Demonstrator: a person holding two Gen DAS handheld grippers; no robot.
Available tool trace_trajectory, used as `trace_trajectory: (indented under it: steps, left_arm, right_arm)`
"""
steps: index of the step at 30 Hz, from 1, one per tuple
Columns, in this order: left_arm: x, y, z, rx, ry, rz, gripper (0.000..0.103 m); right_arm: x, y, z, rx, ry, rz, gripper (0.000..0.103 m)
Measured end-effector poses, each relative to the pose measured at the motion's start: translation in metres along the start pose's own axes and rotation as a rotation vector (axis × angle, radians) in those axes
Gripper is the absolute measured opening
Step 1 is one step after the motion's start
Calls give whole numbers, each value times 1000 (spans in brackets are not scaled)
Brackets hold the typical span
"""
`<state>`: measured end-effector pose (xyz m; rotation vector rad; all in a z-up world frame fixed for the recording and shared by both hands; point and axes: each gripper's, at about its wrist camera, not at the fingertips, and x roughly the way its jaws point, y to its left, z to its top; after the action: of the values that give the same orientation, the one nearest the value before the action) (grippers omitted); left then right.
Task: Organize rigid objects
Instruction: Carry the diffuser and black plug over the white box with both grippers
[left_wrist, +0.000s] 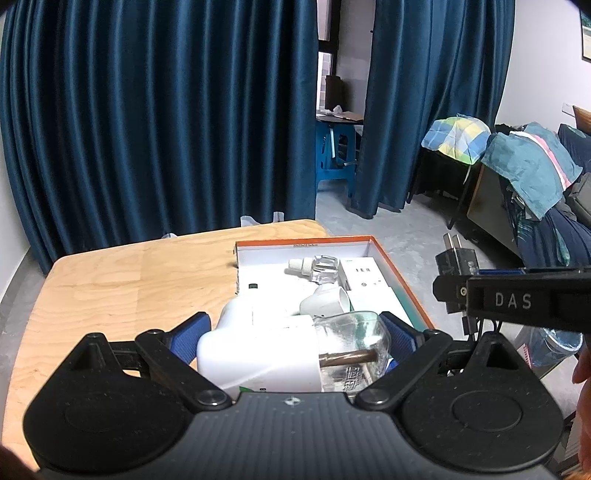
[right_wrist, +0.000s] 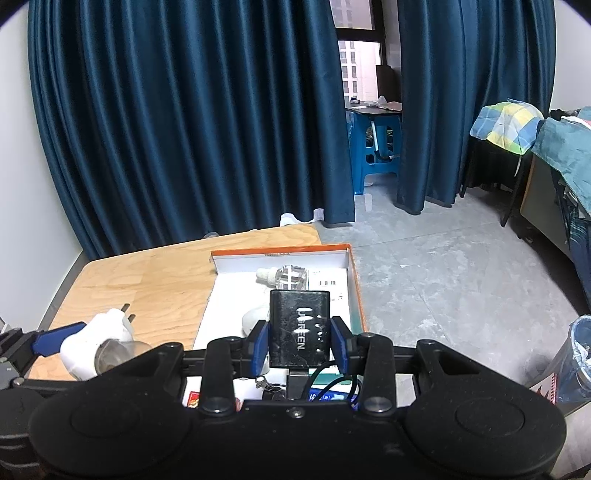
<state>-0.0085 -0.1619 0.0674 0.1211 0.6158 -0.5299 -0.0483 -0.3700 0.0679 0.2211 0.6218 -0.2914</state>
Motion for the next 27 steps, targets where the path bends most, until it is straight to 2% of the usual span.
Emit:
trace_trajectory:
  steps: [27]
  left_arm:
    - [10, -10, -1, -4, 27, -8, 99]
  right_arm:
    - [9, 0, 1, -6, 10, 7, 44]
